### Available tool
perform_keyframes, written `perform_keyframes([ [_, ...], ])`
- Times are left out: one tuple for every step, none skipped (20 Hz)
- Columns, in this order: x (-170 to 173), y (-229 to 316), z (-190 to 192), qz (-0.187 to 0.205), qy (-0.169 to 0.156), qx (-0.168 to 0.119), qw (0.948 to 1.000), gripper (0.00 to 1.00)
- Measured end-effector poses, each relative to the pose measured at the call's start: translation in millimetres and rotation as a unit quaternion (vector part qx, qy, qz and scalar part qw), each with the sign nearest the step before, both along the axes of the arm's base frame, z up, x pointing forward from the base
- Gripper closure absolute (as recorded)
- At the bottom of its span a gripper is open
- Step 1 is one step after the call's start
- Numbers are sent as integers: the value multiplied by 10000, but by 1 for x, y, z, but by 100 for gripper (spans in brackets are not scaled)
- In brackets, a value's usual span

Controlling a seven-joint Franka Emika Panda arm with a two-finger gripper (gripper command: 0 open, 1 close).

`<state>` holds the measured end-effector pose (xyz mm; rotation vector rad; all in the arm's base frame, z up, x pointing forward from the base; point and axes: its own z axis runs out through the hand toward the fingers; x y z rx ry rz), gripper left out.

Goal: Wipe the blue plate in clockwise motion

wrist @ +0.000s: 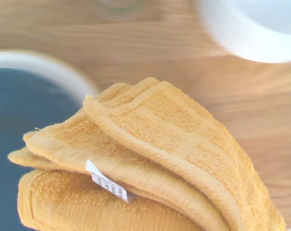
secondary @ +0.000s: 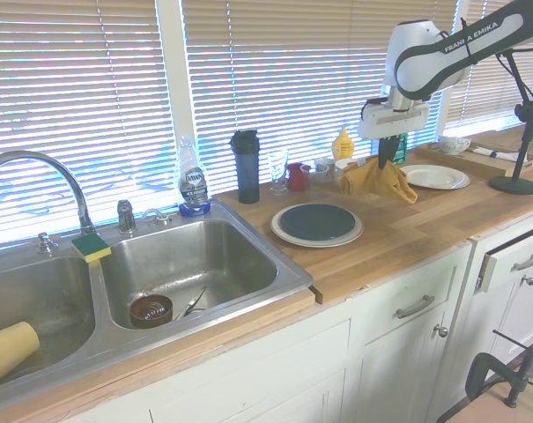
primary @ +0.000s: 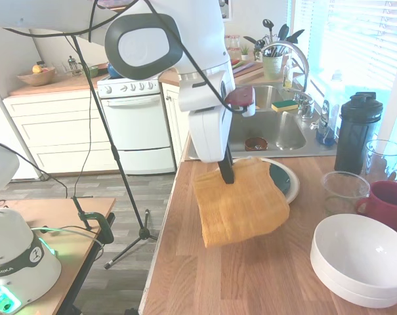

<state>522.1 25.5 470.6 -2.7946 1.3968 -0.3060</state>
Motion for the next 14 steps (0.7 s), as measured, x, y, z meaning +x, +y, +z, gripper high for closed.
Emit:
perform_keyframes([
  [0, -11, -3, -62, 9, 1, 10000, 100],
  [-2, -20, -7, -109, 27, 1, 9999, 100],
  [-3, -29, -12, -163, 48, -2, 9999, 100],
  [-5, -38, -16, -221, 49, -2, 9997, 100],
  [-7, -47, -21, -270, 62, 0, 9996, 100],
  [-9, -55, -23, -325, 63, 4, 9995, 100],
  [-11, -66, -26, -386, 72, 8, 9992, 100],
  [-14, -76, -27, -437, 79, 9, 9990, 100],
  [-16, -87, -28, -490, 78, 12, 9988, 100],
  [-17, -97, -29, -542, 70, 19, 9985, 100],
  [-19, -106, -29, -581, 59, 20, 9983, 100],
  [-20, -113, -29, -606, 55, 18, 9981, 100],
  [-21, -116, -30, -616, 60, 18, 9981, 100],
  [-22, -117, -32, -615, 67, 17, 9981, 100],
])
